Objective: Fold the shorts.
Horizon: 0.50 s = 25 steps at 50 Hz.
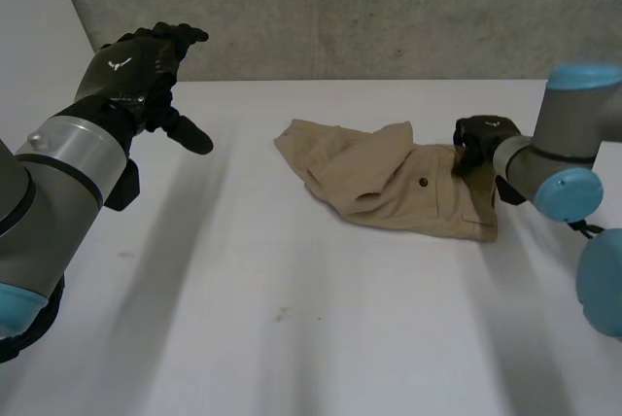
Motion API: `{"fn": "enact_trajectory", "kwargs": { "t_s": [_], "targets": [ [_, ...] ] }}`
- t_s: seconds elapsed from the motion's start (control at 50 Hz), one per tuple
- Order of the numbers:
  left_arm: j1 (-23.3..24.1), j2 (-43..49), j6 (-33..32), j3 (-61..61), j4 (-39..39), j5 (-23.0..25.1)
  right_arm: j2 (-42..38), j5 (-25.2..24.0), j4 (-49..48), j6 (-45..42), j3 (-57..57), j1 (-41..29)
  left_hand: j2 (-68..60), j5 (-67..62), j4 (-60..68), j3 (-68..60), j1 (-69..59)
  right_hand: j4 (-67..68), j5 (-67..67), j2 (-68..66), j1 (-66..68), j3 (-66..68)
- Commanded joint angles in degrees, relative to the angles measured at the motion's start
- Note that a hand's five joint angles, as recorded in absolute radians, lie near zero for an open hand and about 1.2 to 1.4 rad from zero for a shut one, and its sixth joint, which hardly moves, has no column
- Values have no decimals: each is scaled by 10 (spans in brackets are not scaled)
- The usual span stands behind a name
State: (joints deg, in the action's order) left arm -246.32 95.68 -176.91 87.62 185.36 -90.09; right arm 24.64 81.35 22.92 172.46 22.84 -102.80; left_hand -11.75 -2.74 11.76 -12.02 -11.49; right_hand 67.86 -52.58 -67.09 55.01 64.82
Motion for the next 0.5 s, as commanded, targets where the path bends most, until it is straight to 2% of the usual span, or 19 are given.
{"fn": "enact_trajectory", "kwargs": {
  "t_s": [0.02, 0.06, 0.08, 0.16, 0.26, 0.3, 0.5],
  "targets": [
    [-1, -3, -1, -1, -1, 0, 109, -81, 90, -51, 103, -7, 18, 27, -18, 20, 15, 121, -174, -129, 250, 152],
    [-1, -3, -2, -1, -1, 0, 138, -102, 113, -84, 152, -14, 18, 27, -18, 20, 15, 121, -174, -129, 250, 152],
    [-1, -3, -3, -1, -1, 1, 172, -120, 126, -124, 212, -29, 18, 27, -18, 20, 15, 121, -174, -129, 250, 152],
    [0, 1, -4, -1, 0, 2, 274, -147, 117, -218, 369, -59, 18, 27, -18, 20, 15, 121, -174, -129, 250, 152],
    [12, 37, -7, -6, 3, 4, 380, -142, 42, -259, 513, -93, 18, 27, -18, 20, 15, 121, -174, -129, 250, 152],
    [31, 66, -8, -14, 11, 4, 418, -133, 6, -264, 567, -113, 18, 27, -18, 20, 15, 121, -174, -129, 250, 152],
    [116, 189, -15, -89, 56, 6, 518, -92, -22, -280, 683, -178, 18, 27, -18, 20, 15, 121, -174, -129, 250, 152]
  ]
}}
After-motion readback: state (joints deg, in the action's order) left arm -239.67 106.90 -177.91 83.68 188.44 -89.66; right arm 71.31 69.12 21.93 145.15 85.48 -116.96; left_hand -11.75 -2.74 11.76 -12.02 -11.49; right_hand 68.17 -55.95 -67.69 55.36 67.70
